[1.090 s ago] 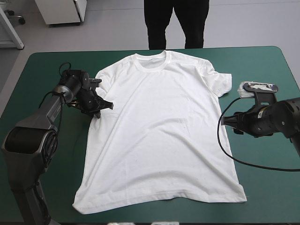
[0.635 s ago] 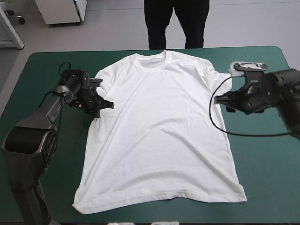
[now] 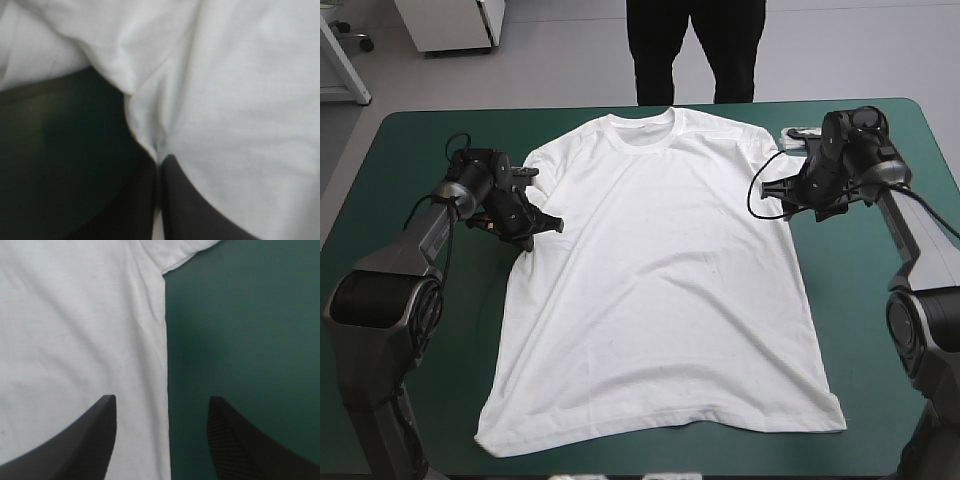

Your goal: Fold the cloth

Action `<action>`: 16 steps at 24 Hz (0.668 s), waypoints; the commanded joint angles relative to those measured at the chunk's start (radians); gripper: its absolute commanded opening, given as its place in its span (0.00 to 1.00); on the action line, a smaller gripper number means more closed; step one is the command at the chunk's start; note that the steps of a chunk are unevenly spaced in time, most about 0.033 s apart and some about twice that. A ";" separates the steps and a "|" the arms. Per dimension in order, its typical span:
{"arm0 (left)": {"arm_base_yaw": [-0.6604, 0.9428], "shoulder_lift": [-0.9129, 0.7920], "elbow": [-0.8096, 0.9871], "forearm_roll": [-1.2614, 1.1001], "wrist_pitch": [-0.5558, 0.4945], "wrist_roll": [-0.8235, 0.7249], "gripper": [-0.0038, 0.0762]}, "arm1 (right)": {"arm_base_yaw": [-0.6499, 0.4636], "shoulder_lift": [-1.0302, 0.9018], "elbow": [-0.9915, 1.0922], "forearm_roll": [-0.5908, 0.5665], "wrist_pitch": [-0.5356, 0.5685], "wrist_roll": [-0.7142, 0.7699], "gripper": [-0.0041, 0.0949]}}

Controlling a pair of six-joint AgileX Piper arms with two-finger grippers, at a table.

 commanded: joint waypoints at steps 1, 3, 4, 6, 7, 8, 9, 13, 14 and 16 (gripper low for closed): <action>0.000 -0.024 -0.014 0.001 -0.019 -0.003 0.04 | -0.028 -0.007 -0.035 0.038 -0.066 -0.035 0.56; 0.000 -0.024 -0.014 0.001 -0.019 -0.003 0.04 | -0.028 0.026 -0.035 0.081 -0.095 -0.046 0.56; 0.000 -0.024 -0.014 0.001 -0.019 -0.003 0.04 | -0.028 0.038 -0.035 0.089 -0.103 -0.046 0.56; 0.000 -0.024 -0.014 0.001 -0.019 -0.003 0.04 | -0.028 0.070 -0.035 0.102 -0.111 -0.046 0.56; 0.000 -0.024 -0.014 0.001 -0.019 0.014 0.04 | -0.028 0.088 -0.035 0.106 -0.118 -0.046 0.56; 0.000 -0.024 -0.014 0.001 -0.019 0.016 0.04 | -0.028 0.097 -0.037 0.111 -0.124 -0.046 0.56; 0.000 -0.024 -0.014 0.001 -0.019 0.016 0.04 | -0.028 0.107 -0.036 0.111 -0.130 -0.049 0.56; 0.000 -0.024 -0.014 0.001 -0.019 0.016 0.04 | -0.028 0.141 -0.044 0.115 -0.139 -0.049 0.56; 0.000 -0.024 -0.014 0.001 -0.019 0.016 0.04 | -0.028 0.148 -0.044 0.118 -0.139 -0.049 0.56; 0.000 -0.024 -0.014 0.001 -0.019 0.016 0.04 | -0.028 0.160 -0.044 0.125 -0.139 -0.049 0.56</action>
